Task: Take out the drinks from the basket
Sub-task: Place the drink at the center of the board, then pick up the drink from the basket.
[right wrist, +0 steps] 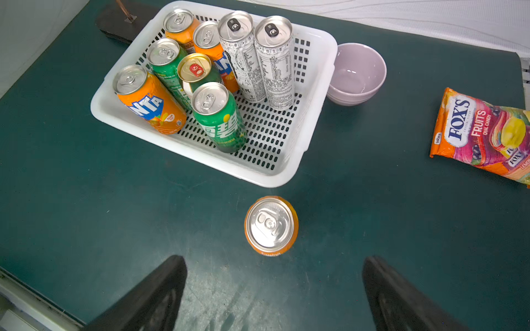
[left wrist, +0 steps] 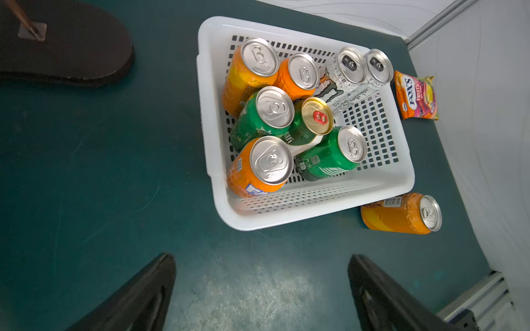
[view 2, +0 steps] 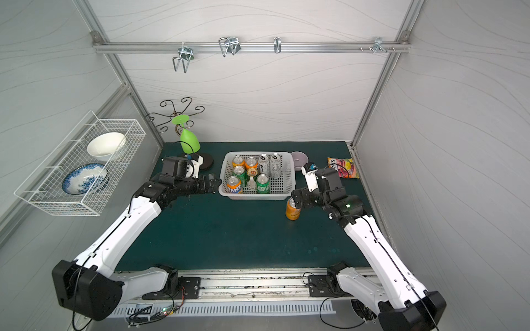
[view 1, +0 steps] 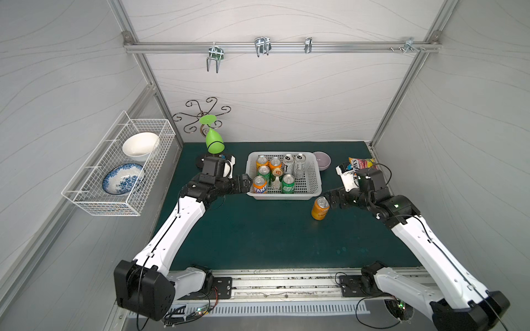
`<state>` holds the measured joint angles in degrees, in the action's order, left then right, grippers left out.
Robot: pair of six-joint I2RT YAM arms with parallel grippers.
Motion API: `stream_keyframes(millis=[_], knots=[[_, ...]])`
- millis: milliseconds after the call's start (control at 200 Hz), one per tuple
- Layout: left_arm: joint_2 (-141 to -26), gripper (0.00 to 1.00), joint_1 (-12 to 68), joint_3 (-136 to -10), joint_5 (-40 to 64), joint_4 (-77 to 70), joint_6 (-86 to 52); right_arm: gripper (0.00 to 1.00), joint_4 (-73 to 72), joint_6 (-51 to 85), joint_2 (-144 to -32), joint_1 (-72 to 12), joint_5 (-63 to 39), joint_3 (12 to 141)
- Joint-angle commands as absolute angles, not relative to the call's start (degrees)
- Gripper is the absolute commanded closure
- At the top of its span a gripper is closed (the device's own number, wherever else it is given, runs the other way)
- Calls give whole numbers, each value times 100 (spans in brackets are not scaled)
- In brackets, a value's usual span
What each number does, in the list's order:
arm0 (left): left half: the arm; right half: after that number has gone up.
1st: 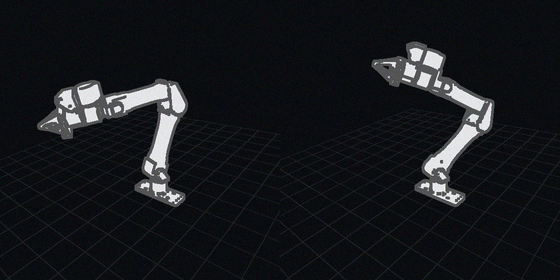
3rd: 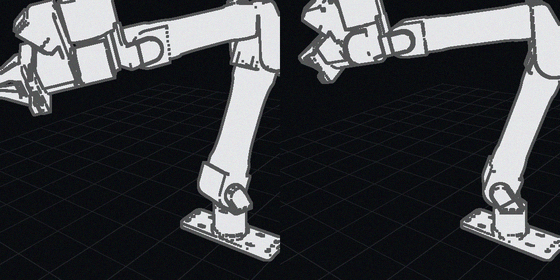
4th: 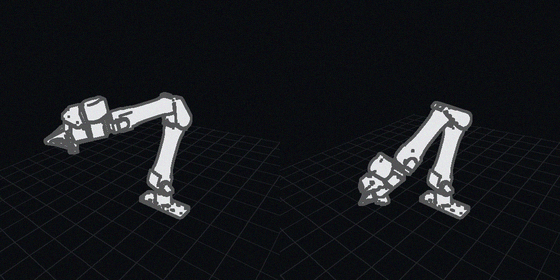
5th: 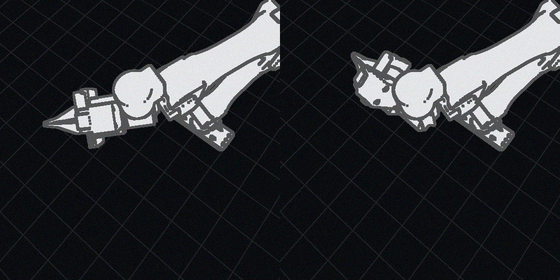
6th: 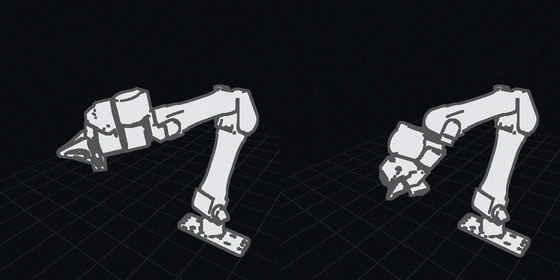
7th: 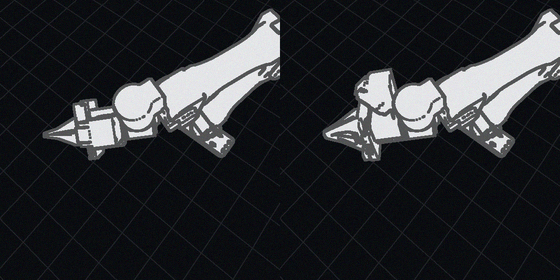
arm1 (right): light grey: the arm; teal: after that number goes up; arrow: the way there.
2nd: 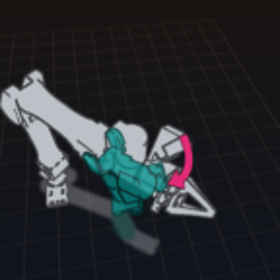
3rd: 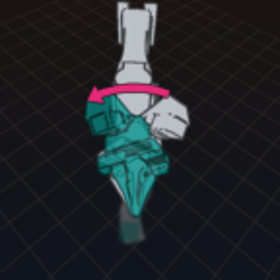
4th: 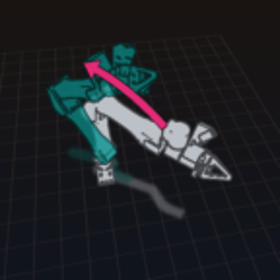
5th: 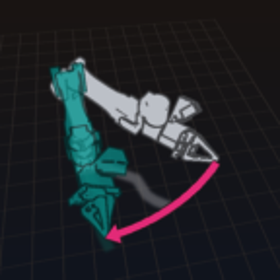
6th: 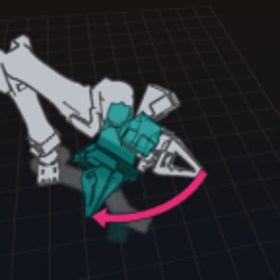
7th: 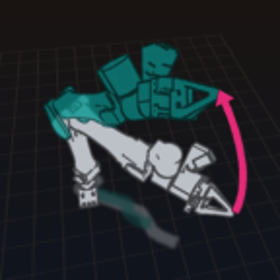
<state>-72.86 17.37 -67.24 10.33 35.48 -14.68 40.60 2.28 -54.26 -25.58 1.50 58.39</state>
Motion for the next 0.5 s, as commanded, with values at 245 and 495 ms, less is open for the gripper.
stream_keyframes(millis=[245, 495], knots=[[-9028, 1, 2519, -8597, -136, 4642, -697, 1, 4373, 343, -4969, -2461, 266, 5515], [-9915, 1, 2617, -9193, -231, 4847, -490, 1, 4459, 356, -4657, -2456, 316, 5384]])
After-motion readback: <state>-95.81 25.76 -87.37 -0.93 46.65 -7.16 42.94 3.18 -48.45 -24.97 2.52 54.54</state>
